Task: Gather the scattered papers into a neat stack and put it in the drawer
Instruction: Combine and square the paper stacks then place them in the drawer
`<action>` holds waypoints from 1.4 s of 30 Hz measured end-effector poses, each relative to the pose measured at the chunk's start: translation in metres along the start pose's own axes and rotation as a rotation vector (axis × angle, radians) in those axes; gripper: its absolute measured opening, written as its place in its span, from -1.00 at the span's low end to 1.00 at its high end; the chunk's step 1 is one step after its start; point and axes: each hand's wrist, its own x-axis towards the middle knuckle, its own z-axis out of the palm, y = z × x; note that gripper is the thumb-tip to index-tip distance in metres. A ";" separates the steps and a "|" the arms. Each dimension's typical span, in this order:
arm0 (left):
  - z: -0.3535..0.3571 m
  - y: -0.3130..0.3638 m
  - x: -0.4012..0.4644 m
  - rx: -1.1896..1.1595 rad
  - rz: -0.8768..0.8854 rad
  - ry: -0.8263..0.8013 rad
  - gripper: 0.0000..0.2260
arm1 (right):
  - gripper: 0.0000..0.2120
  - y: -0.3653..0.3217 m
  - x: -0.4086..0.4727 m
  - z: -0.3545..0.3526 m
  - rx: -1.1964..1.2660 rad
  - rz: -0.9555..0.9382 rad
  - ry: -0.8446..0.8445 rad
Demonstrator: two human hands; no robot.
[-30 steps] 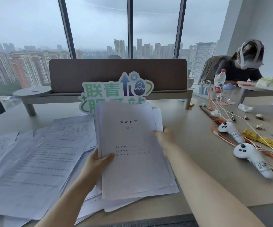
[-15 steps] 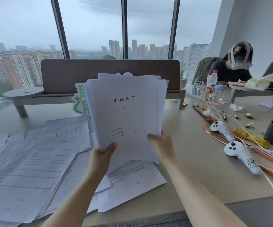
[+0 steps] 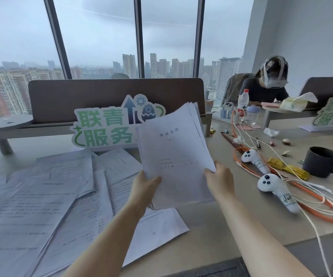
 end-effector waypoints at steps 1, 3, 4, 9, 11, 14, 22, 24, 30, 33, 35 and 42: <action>0.009 -0.002 0.001 0.011 -0.028 -0.028 -0.76 | -0.85 0.008 0.004 -0.006 -0.034 0.026 0.003; 0.026 -0.007 0.002 0.023 -0.085 -0.076 -0.75 | -0.85 0.024 0.012 -0.017 -0.083 0.082 0.005; 0.034 -0.010 0.001 0.019 -0.113 -0.099 -0.75 | -0.86 0.032 0.015 -0.021 -0.107 0.108 0.003; 0.071 -0.029 0.005 0.070 -0.170 -0.140 -0.75 | -0.94 0.061 0.026 -0.040 -0.238 0.185 -0.043; 0.081 -0.034 0.007 0.121 -0.153 -0.116 -0.75 | -0.94 0.070 0.031 -0.044 -0.279 0.213 -0.052; 0.091 -0.038 0.011 0.253 -0.136 -0.088 -0.72 | -0.91 0.080 0.040 -0.047 -0.331 0.222 -0.056; 0.098 -0.035 0.011 0.560 -0.027 -0.094 -0.89 | -0.74 0.084 0.045 -0.049 -0.524 0.240 -0.083; 0.097 -0.034 0.011 0.631 -0.006 -0.089 -0.86 | -0.73 0.084 0.043 -0.047 -0.566 0.216 -0.069; 0.086 -0.028 0.010 0.777 0.019 -0.083 -0.80 | -0.53 0.078 0.033 -0.048 -0.728 0.094 0.000; 0.074 -0.025 0.010 0.822 0.011 -0.083 -0.78 | -0.51 0.070 0.025 -0.041 -0.716 0.035 0.018; 0.065 -0.024 0.010 0.829 0.007 -0.087 -0.77 | -0.58 0.060 0.016 -0.030 -0.660 -0.014 0.019; 0.013 -0.028 0.001 0.812 0.117 0.078 -0.86 | -0.72 0.002 -0.033 0.038 -0.492 -0.258 -0.130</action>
